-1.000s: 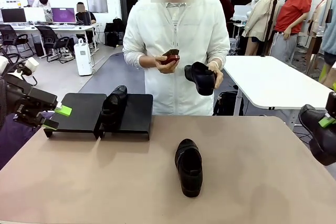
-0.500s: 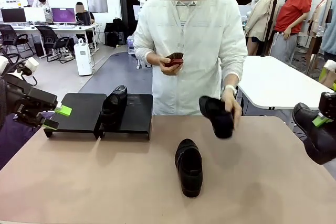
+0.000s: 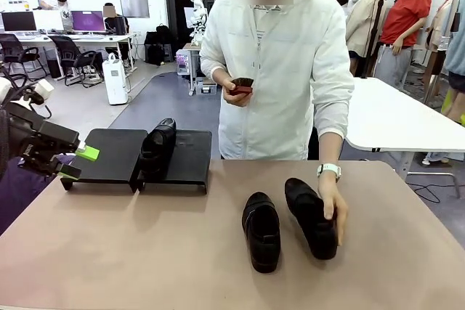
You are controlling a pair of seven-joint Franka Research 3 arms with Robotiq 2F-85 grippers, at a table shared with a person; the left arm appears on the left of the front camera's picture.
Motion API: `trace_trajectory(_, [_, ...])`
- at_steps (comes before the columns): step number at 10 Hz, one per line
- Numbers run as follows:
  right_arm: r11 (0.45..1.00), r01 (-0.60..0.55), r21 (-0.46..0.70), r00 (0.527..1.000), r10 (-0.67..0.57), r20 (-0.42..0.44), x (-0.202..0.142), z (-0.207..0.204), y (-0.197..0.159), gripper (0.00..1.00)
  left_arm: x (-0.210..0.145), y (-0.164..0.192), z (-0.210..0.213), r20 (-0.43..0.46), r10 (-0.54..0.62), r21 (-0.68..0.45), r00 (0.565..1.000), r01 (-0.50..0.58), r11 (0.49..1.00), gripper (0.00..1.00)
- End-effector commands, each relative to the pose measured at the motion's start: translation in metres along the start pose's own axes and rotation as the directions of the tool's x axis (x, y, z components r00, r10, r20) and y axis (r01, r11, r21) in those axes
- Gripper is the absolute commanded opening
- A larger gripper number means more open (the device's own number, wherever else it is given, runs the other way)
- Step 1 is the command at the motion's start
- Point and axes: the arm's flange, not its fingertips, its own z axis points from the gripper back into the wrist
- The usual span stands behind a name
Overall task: Organize the shoes by placing them on the stand.
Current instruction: Pick up one Shoe and place it in the middle of the table.
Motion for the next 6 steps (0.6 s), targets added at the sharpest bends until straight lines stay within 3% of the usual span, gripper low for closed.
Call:
trace_trajectory(1, [0.998,0.028,0.055,0.999,-0.029,0.017,0.003,0.001,0.005,0.0,0.0,-0.001,0.001,0.012,0.007,-0.015,1.0,-0.006,1.0,1.0])
trace_trajectory(6, [0.999,0.021,0.039,0.999,-0.022,0.037,0.006,-0.015,0.038,0.0,0.0,-0.001,0.001,0.012,0.007,-0.015,1.0,-0.006,1.0,1.0])
